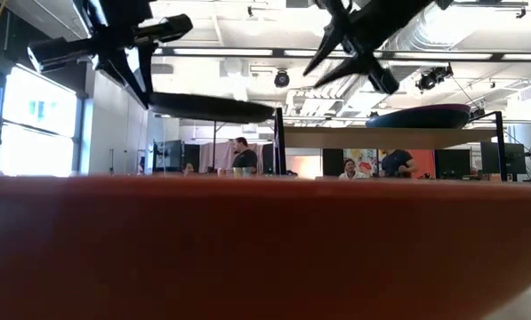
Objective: Place and stack plates onto a shelf
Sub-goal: Stack the black plate on top of the purple plate on the shelf
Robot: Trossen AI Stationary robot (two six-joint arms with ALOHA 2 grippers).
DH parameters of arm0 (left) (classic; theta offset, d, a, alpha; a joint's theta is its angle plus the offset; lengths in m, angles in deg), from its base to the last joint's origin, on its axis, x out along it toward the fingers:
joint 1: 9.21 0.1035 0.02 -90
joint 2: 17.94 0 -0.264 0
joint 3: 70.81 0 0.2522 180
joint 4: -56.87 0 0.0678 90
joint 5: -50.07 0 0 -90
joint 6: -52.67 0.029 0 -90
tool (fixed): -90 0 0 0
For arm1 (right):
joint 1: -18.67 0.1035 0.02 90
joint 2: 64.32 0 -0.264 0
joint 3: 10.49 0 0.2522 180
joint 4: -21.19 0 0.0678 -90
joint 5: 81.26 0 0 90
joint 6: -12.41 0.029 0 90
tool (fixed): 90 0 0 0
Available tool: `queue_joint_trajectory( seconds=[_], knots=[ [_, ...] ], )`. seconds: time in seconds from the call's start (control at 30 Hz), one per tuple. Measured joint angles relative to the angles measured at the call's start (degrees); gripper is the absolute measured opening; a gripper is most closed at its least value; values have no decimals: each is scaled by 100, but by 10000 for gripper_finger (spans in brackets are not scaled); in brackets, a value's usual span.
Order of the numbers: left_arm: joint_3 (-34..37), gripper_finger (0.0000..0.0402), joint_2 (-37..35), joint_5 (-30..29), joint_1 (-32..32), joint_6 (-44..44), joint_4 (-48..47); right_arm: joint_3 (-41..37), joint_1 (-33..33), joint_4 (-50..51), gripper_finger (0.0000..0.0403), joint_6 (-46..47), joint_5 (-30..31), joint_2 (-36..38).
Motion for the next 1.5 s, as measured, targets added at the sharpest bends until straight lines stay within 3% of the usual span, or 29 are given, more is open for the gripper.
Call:
queue_joint_trajectory(
  seconds=[0.5,0.8,1.5],
  knots=[
    [-2,1,304,74,-65,-64,190,7,0,-681,88,178,50,-835],
    [-2,1,304,208,-66,-92,443,7,0,-677,67,206,32,-847],
    [-2,1,302,191,-66,-72,1140,7,-45,-629,67,261,-20,-841]
  ],
)
